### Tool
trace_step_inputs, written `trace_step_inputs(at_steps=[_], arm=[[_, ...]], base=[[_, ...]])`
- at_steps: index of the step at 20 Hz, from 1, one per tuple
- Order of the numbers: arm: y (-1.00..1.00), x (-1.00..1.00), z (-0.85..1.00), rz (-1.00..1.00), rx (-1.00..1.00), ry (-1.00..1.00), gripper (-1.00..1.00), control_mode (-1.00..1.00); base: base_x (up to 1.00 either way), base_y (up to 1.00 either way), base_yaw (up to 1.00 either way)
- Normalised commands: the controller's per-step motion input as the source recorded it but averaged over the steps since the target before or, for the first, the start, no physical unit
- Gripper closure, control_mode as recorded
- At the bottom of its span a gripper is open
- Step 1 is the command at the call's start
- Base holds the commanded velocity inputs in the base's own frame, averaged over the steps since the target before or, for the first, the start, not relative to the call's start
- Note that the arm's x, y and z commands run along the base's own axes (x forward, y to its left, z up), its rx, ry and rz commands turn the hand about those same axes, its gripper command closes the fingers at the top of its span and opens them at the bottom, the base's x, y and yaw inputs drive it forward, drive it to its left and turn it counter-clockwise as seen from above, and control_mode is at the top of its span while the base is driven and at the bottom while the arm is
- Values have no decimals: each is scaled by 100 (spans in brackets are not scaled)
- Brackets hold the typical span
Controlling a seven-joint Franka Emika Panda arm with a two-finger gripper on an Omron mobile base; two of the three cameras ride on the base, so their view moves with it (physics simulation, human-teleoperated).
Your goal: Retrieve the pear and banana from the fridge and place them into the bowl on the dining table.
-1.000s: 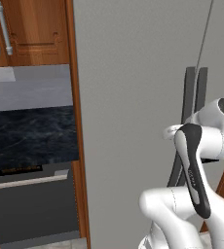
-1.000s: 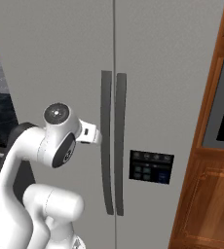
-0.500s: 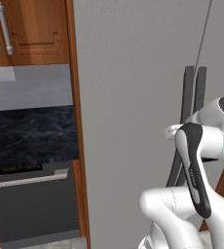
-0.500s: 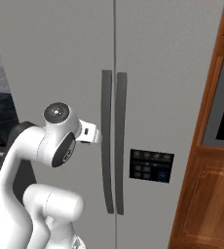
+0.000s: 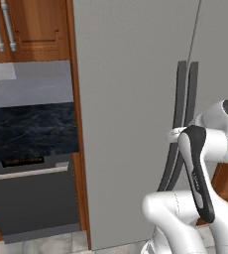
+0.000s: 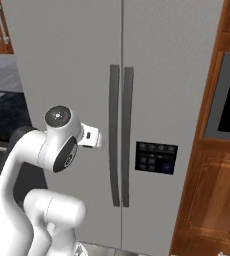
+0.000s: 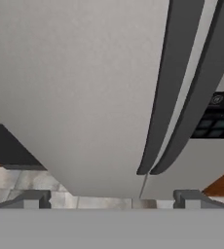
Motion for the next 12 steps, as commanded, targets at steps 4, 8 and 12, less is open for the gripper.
trace_step_inputs(at_steps=[4, 8, 12], arm=[[0, 0, 0, 0, 0, 0, -100, 100], [0, 0, 0, 0, 0, 0, -100, 100], [0, 0, 0, 0, 0, 0, -100, 100]], base=[[-53, -20, 0], [-50, -34, 0], [-44, -38, 0]])
